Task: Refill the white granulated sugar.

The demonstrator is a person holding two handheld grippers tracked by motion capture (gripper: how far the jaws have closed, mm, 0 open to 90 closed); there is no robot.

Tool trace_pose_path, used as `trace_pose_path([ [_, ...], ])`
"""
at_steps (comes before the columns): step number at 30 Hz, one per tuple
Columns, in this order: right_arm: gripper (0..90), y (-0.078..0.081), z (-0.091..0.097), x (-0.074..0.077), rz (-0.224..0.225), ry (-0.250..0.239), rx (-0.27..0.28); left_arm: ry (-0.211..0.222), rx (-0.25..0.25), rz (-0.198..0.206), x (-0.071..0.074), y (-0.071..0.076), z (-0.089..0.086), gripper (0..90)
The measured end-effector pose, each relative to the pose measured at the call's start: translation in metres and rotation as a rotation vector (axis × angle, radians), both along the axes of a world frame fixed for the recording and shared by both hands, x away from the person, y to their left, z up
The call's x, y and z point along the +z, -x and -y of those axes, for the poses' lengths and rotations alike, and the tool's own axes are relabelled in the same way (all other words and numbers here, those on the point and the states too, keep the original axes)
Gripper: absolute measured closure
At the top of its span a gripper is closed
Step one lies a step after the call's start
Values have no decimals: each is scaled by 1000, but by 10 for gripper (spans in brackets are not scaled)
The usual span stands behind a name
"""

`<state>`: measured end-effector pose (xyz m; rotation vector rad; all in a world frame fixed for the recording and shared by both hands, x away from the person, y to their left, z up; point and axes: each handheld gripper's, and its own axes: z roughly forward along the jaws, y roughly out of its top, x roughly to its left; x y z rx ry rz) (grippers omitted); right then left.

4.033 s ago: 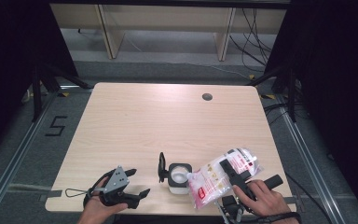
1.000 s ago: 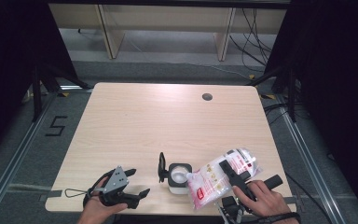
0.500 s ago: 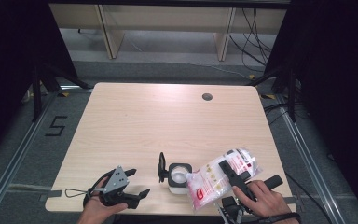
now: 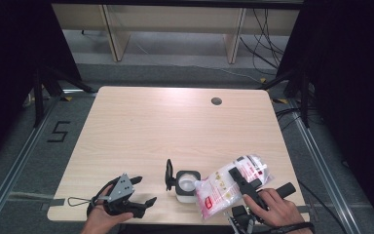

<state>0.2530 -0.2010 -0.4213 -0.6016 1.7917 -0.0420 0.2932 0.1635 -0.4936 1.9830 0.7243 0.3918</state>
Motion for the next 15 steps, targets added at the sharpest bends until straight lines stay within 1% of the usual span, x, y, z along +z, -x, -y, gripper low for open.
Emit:
trace_pose_path([
  [2,508,-1,0,1,8,16,18,0,-1,0,0,0,0,159],
  [4,509,0,2,-1,-9,-18,-9,0,-1,-1,0,0,0,159],
  [5,510,0,2,-1,-13,-16,-13,0,-1,0,0,0,0,160],
  [6,510,-1,2,-1,-14,-3,-7,0,-1,0,0,0,0,159],
  [8,511,-2,2,-1,-9,-6,7,-4,-5,4,0,0,0,159],
  [9,511,-3,2,-1,-13,-8,7,6,1,-8,-1,0,1,159],
  [11,511,-2,2,-2,-15,-16,-7,3,1,-10,0,0,0,159],
  [12,511,-2,2,-1,-13,-8,4,5,-3,-12,-1,0,0,159],
  [13,512,-2,2,-1,-14,-6,9,-1,-7,-1,0,0,0,159],
  [14,512,-2,2,-1,-21,-15,2,-5,-10,5,0,-1,0,159],
  [15,513,-2,2,-1,-21,-18,5,6,2,-8,-1,0,1,159],
])
